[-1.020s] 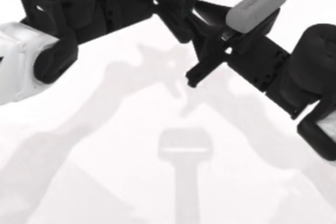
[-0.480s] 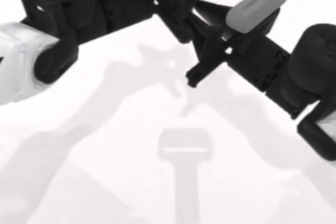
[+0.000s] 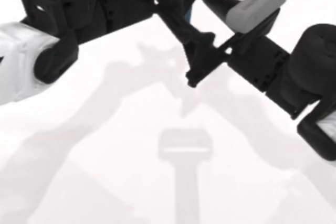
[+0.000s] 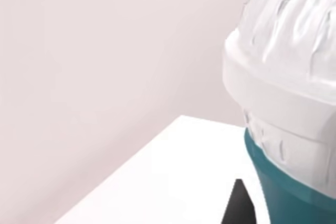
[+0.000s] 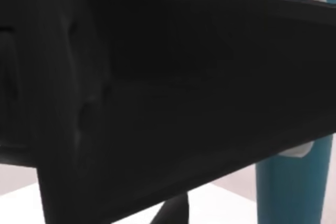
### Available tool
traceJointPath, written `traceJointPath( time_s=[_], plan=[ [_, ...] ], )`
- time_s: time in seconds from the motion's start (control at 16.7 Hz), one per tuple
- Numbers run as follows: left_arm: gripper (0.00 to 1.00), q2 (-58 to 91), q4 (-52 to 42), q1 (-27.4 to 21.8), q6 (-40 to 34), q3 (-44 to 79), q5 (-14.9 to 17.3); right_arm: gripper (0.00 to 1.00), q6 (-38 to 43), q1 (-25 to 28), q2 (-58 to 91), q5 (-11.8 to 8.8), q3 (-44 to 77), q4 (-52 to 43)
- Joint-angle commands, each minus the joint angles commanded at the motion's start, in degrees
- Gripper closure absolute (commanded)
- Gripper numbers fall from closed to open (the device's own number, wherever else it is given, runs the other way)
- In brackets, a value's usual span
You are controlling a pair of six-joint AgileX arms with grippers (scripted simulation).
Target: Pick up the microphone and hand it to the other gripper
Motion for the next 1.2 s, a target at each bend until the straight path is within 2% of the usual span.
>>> traceJointPath(
  time_s=[0.6, 1.02, 1.2],
  plan=[
    [1.00, -0.24, -0.08, 0.11, 0.17, 0.13, -0.06, 0.00, -0.12, -0.16, 0.08, 0.09, -0.32, -0.02],
    [1.00, -4.15, -0.57, 7.80, 0.44, -3.39, 6.72, 0.00, 0.17, -1.81, -11.87, -2.08, -13.48, 0.92],
    [1.00, -4.82, -0.71, 9.31, 0.49, -4.10, 7.88, 0.00, 0.23, -2.05, -13.89, -2.54, -15.51, 1.31]
  ],
)
